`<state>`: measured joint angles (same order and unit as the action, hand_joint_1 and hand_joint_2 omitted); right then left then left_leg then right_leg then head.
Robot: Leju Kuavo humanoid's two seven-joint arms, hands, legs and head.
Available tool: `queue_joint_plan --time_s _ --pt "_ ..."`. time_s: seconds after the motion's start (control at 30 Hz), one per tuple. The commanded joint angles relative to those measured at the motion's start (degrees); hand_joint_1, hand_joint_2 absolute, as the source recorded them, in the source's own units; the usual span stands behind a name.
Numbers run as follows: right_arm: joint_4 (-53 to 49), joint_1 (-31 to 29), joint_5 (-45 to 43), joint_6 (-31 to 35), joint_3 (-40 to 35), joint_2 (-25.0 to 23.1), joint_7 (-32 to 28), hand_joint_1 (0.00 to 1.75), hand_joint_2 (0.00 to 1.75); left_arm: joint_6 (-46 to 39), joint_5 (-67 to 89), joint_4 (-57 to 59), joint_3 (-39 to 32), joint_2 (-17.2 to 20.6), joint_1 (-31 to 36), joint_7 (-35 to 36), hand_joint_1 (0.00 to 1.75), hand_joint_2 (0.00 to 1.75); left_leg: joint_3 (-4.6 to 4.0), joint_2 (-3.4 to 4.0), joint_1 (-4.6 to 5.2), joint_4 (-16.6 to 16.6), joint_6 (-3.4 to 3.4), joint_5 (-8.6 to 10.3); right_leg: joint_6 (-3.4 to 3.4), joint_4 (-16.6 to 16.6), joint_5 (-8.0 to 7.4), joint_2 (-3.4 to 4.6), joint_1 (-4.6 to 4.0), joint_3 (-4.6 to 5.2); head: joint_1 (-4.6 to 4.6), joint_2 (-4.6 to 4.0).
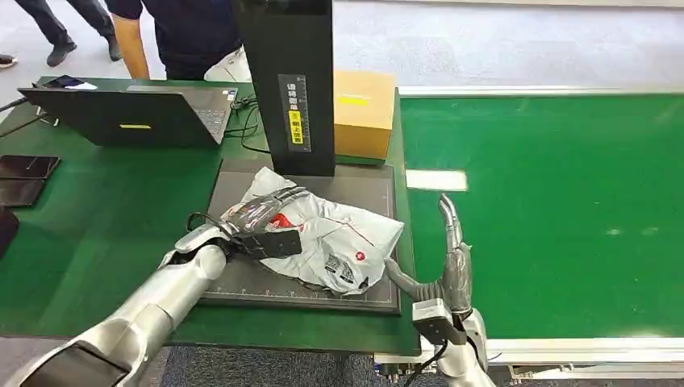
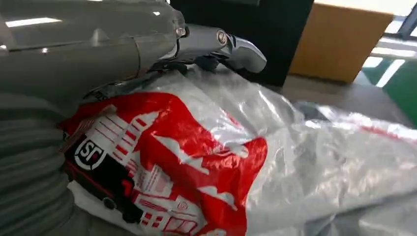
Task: Moved the parcel from conveyor to table for the left to box.
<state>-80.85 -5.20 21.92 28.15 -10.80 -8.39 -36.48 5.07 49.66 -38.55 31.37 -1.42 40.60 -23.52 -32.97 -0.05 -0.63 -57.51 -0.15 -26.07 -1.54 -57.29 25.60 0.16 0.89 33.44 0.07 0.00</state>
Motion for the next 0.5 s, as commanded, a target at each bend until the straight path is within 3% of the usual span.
queue_joint_plan --time_s 0.03,0.5 --pt "1.36 0.07 -0.14 -0.29 1.54 0.63 -0.24 0.0 1.75 -0.45 1.12 10.45 4.55 -0.03 3.69 1.08 1.75 1.75 0.17 -0.02 -0.01 0.11 0.01 0.02 0.1 0.1 -0.01 -0.04 -0.03 -0.18 0.0 0.0" --pt "1.97 -0.27 -0.44 0.15 1.38 0.57 -0.15 0.0 1.75 0.9 -2.12 8.06 2.81 0.96 2.86 -2.15 1.75 1.75 0.48 0.08 0.01 0.21 0.01 0.08 0.11 0.15 -0.09 0.05 -0.01 -0.43 0.0 0.0"
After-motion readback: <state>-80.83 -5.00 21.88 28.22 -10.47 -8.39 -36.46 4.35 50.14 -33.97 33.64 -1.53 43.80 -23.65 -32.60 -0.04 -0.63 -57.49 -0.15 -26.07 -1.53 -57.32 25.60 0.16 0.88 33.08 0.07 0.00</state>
